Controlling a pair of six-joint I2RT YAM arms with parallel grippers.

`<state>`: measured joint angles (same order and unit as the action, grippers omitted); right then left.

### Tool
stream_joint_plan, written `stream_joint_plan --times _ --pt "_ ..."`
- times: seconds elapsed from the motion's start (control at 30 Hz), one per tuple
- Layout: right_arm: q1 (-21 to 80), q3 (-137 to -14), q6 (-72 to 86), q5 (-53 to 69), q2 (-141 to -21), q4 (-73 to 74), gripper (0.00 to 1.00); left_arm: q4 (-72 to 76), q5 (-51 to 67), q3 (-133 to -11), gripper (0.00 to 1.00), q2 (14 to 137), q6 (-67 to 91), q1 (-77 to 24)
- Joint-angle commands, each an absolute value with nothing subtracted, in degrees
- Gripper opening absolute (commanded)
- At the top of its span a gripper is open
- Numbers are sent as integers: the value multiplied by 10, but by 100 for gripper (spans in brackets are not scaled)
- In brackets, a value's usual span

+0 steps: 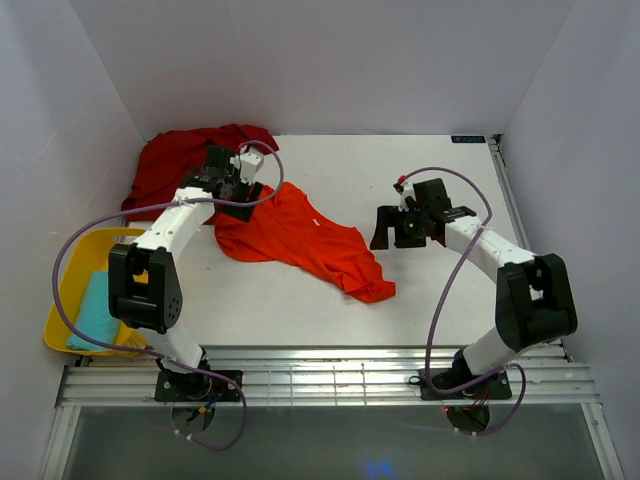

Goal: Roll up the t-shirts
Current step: Flatten out the T-shirt at the center of the board.

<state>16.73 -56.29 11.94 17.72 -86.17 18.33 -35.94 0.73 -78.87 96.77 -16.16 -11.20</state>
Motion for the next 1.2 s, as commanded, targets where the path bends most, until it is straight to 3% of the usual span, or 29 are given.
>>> stream_joint_plan --times 0.0,0.13,0.3,0.37,0.47,0.5,0.6,0.93,1.07,1.17 --pt "176 -599 73 154 -912 219 88 -329 9 -781 77 951 -136 -134" --pt "188 -624 52 185 -968 255 78 -319 21 -796 77 987 -128 -134" --pt "217 -621 44 192 -999 246 76 -316 35 -808 78 1019 -113 -134" --pt "224 -625 39 198 -1016 246 69 -315 53 -809 77 1022 -113 -134" --pt "224 -633 34 217 -1027 247 43 -309 67 -815 78 1038 -112 -134" --pt "224 -632 33 215 -1024 246 28 -307 55 -823 78 1044 -114 -134" --pt "224 -631 32 201 -1005 245 8 -289 20 -831 78 1070 -107 -120" --pt "148 -621 55 100 -861 230 8 -302 102 -882 70 1085 -60 -50" --pt "63 -579 90 139 -823 181 8 -294 96 -886 70 1102 -61 -46" --pt "55 -577 91 170 -833 171 8 -306 115 -907 70 1137 -69 -46"
